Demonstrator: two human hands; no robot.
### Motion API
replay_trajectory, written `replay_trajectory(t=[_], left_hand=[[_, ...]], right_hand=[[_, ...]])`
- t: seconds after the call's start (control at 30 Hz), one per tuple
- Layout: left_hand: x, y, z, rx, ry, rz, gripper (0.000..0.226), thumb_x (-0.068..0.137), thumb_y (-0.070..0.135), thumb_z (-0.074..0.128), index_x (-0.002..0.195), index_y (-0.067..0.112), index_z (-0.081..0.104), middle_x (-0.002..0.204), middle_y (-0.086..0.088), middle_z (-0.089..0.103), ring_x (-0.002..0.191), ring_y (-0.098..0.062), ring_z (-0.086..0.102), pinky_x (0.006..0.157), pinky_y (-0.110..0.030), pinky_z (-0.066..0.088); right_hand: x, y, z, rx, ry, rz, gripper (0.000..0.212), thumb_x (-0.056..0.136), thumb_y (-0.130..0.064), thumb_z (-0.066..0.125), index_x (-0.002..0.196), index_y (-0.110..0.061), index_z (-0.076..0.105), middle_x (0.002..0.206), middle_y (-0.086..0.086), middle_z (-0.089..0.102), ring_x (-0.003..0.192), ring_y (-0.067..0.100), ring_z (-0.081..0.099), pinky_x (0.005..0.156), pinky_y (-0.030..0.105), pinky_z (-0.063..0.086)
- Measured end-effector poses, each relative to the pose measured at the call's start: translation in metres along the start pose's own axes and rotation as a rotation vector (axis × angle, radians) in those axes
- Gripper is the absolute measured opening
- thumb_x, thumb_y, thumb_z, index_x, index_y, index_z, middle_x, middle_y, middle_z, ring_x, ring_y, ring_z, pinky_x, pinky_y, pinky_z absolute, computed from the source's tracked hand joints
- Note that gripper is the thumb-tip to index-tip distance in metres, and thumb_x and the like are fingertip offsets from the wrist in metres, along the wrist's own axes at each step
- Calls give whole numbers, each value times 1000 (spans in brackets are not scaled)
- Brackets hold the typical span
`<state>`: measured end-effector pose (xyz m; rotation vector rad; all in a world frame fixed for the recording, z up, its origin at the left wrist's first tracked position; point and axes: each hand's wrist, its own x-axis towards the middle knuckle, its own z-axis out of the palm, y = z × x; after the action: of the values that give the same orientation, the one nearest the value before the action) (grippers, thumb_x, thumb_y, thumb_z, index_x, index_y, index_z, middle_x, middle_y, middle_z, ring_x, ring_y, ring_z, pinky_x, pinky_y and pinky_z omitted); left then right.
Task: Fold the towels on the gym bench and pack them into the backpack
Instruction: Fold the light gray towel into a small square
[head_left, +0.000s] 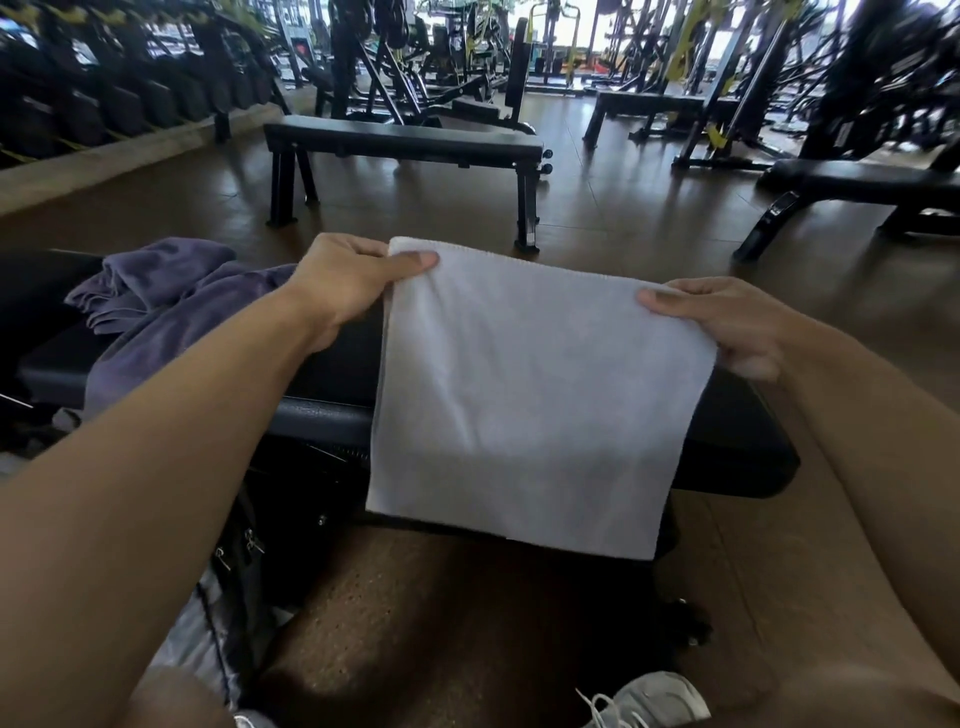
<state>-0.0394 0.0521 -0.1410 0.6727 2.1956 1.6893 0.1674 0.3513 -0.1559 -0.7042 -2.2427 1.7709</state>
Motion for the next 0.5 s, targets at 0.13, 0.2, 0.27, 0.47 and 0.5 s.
replay_trajectory(t=[0.13,0.2,0.27,0.47,0.5], left_hand=[[7,-8,10,198,108,55,16,89,26,77,91,10,77,46,10,60,33,2,50,39,-9,38],[11,-15,16,180,91,-9,21,96,24,70,104,5,75,51,0,64,34,-4,54,35,-15,37],[13,-20,21,77,71,-93,19,101,22,63,110,6,68,62,-3,72,41,-9,64,36,-16,43],[30,-33,31,-172,75,-1,14,101,8,60,89,16,58,100,-13,75,85,-22,74,75,-28,61],[32,-35,32,-195,72,28,15,100,8,61,88,17,59,100,-10,75,90,-20,74,78,-26,59]], right_hand=[[10,10,3,-189,307,-108,11,82,-20,83,92,-16,80,85,4,78,63,6,71,56,18,56],[16,16,8,-230,352,-130,9,86,-11,79,94,-13,79,88,7,76,63,10,68,53,16,56],[24,21,12,-232,393,-102,6,87,-9,78,93,-12,78,94,11,75,70,17,67,51,21,57],[48,19,17,-260,540,-287,13,89,-11,73,88,-23,75,79,-8,70,71,-4,65,73,16,56],[49,16,19,-281,541,-311,14,90,-8,71,92,-21,75,76,-12,66,63,-10,60,66,9,50]])
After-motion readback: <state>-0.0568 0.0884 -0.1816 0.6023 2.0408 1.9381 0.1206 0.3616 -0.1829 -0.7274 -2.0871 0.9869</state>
